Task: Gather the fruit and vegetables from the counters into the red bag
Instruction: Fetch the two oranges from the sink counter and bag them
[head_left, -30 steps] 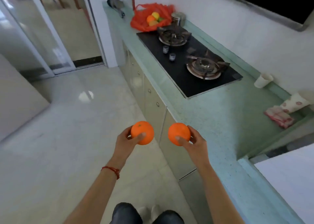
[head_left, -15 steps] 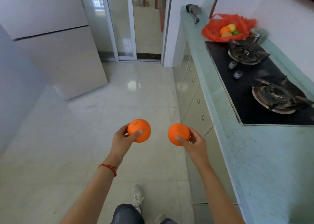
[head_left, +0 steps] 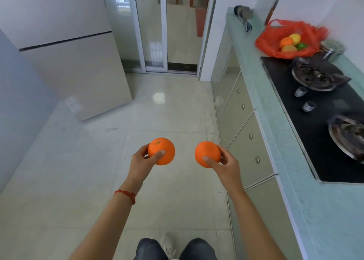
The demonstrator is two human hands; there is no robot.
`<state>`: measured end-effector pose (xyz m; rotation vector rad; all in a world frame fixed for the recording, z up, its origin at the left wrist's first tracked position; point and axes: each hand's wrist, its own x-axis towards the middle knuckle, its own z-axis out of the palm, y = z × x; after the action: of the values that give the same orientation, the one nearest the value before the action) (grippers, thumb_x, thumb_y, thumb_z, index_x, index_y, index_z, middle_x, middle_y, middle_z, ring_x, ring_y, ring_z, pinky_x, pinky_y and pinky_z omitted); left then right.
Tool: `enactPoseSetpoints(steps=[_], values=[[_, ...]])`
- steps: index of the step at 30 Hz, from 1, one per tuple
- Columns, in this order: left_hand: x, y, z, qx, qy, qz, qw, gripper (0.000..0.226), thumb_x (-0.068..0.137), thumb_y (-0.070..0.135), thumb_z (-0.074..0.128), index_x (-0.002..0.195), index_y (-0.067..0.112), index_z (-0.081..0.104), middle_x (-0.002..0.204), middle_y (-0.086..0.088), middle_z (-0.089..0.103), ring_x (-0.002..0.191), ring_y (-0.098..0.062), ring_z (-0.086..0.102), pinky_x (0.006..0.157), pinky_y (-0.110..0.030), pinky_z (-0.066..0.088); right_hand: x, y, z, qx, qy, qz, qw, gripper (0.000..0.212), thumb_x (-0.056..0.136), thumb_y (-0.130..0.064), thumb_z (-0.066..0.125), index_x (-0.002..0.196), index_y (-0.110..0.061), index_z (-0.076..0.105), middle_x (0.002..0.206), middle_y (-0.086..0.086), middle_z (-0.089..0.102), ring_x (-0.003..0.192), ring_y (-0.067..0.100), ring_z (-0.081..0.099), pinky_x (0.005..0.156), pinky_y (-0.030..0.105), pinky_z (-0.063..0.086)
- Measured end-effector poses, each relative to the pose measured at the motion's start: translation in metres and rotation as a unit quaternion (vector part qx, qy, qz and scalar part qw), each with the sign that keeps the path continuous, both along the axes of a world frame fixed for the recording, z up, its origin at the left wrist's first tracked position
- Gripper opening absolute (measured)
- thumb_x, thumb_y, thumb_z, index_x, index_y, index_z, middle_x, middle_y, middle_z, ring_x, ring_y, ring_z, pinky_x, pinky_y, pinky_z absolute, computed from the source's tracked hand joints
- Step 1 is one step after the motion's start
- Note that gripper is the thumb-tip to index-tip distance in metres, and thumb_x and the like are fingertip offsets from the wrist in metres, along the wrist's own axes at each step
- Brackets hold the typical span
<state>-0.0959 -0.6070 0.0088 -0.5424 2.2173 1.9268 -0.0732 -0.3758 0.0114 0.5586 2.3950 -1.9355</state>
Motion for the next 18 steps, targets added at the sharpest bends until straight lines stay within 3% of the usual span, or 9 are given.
enactPoseSetpoints(steps=[7, 13, 18], values=[[-0.08, 0.0, -0.005, 0.003, -0.005, -0.001, 1.0, 0.053, 0.078, 0.026, 0.069, 0.126, 0.012, 0.051, 0.115, -0.008, 0.056, 0.103, -0.027, 0.055, 0.084, -0.038, 0.049, -0.076, 0.003, -0.008, 0.011, -0.006, -0.003, 1.0, 0.065, 0.069, -0.028, 0.08, 0.128, -0.019, 0.054, 0.122, 0.002, 0.061, 0.106, 0.02, 0.058, 0.087, 0.033, 0.049], [-0.177, 0.019, -0.012, 0.005, -0.002, -0.005, 1.0, 0.055, 0.077, 0.029, 0.071, 0.126, 0.013, 0.05, 0.117, -0.008, 0.055, 0.105, -0.027, 0.055, 0.087, -0.04, 0.049, -0.176, 0.022, -0.016, 0.006, 0.004, -0.002, 1.0, 0.078, 0.056, -0.042, 0.075, 0.127, -0.017, 0.055, 0.12, 0.002, 0.062, 0.104, 0.019, 0.059, 0.077, 0.022, 0.047], [-0.271, 0.043, -0.011, -0.006, -0.005, -0.011, 1.0, 0.054, 0.079, 0.028, 0.068, 0.127, 0.013, 0.049, 0.119, -0.008, 0.054, 0.105, -0.027, 0.054, 0.084, -0.037, 0.048, -0.273, 0.046, -0.015, 0.006, 0.004, 0.004, 1.0, 0.082, 0.054, -0.047, 0.076, 0.128, -0.019, 0.054, 0.121, 0.001, 0.062, 0.106, 0.018, 0.059, 0.083, 0.027, 0.049]])
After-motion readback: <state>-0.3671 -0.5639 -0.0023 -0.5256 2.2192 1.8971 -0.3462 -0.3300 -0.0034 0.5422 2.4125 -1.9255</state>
